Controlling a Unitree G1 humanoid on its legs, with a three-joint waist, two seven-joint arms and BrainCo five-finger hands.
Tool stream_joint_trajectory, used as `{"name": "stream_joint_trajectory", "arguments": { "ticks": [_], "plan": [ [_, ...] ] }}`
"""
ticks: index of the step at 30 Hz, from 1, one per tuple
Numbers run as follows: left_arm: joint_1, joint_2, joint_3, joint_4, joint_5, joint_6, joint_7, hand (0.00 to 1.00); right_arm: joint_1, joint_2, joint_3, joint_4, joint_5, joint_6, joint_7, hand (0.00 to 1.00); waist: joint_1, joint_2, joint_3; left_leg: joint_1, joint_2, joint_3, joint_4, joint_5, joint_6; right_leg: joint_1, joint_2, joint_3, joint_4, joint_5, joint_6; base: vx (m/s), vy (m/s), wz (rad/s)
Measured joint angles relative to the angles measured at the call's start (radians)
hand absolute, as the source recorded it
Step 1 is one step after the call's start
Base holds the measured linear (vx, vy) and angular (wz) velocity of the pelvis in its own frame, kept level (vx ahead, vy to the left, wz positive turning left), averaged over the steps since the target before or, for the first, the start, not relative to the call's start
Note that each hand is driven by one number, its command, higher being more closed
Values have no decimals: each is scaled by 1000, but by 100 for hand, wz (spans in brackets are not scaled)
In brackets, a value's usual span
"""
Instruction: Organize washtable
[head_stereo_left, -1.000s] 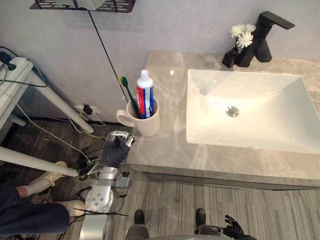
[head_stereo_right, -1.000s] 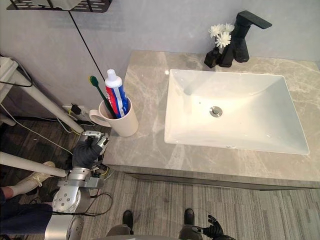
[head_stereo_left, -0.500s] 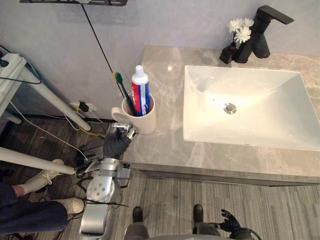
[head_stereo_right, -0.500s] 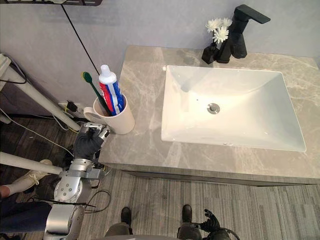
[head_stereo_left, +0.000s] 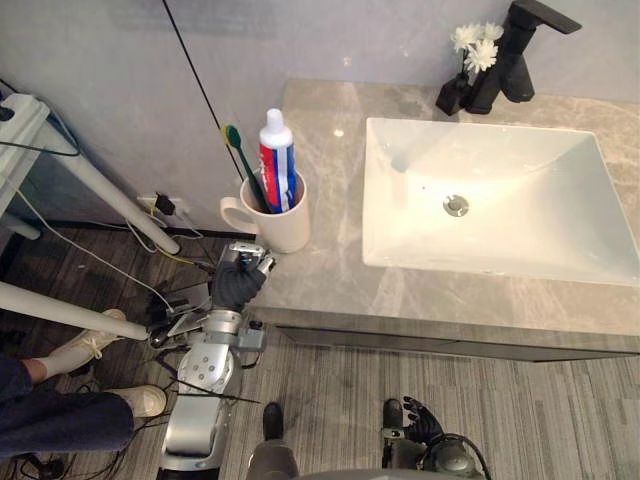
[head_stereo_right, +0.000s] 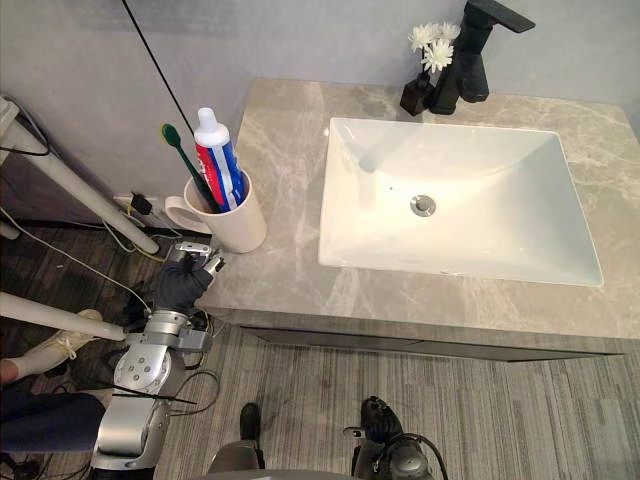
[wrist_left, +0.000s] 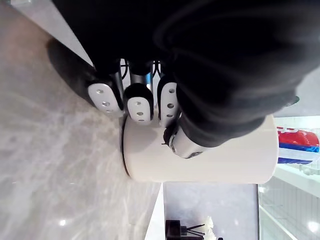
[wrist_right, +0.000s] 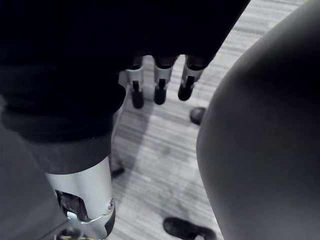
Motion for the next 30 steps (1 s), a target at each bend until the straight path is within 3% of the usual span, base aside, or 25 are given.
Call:
{"name": "stream_joint_trajectory", "arguments": {
  "ticks": [14,30],
  "plan": [
    [-194,38,64,125,36,0,96,100,-1,10,5,-38,0,0,0,0,-4,-8,18,-18,-4,16,2,0,0,-28,-1,21,-2,12,2,-3,-2,-3],
    [-289,94,75,199,-49,0,101,100,-19,9,7,-39,4,0,-2,0,-13,-9,42,-35,-5,15,6,0,0,-41,-1,23,-8,18,1,0,0,0]
  ]
}}
